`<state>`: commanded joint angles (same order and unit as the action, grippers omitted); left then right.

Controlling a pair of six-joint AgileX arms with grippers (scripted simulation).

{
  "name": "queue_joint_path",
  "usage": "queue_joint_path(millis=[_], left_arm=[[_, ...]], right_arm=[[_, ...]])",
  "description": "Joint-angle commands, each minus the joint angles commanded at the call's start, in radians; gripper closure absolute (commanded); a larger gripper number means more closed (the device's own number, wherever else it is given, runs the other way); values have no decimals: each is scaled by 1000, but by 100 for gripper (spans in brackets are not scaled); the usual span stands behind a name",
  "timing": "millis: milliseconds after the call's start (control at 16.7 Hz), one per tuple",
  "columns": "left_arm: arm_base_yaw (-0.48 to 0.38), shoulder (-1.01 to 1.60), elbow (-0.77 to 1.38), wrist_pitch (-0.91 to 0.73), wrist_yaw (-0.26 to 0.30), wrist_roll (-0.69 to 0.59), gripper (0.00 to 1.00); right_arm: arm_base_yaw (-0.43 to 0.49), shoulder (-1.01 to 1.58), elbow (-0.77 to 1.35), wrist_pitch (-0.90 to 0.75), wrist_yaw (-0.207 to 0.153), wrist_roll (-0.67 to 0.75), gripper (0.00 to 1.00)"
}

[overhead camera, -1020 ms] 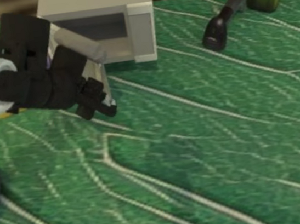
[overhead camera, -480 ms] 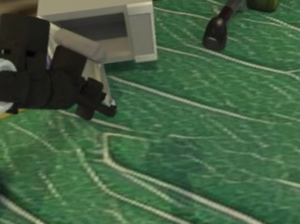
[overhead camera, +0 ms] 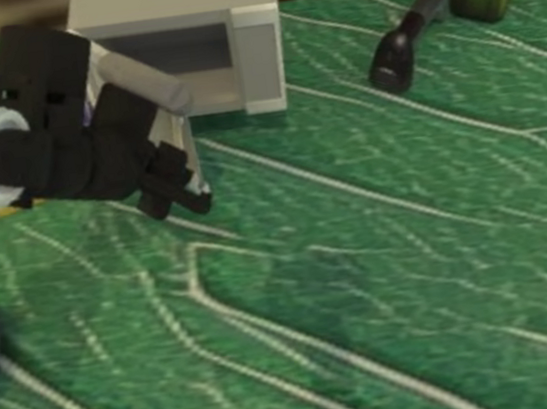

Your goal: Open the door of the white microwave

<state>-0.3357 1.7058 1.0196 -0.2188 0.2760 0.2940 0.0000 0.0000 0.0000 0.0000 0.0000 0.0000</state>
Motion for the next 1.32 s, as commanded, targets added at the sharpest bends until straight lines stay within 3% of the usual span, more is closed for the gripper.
queue_joint_path(millis=[1320], left_arm=[[33,-10,-8,-24,53,73,100]], right_arm=[[0,0,0,0,0,0,0]])
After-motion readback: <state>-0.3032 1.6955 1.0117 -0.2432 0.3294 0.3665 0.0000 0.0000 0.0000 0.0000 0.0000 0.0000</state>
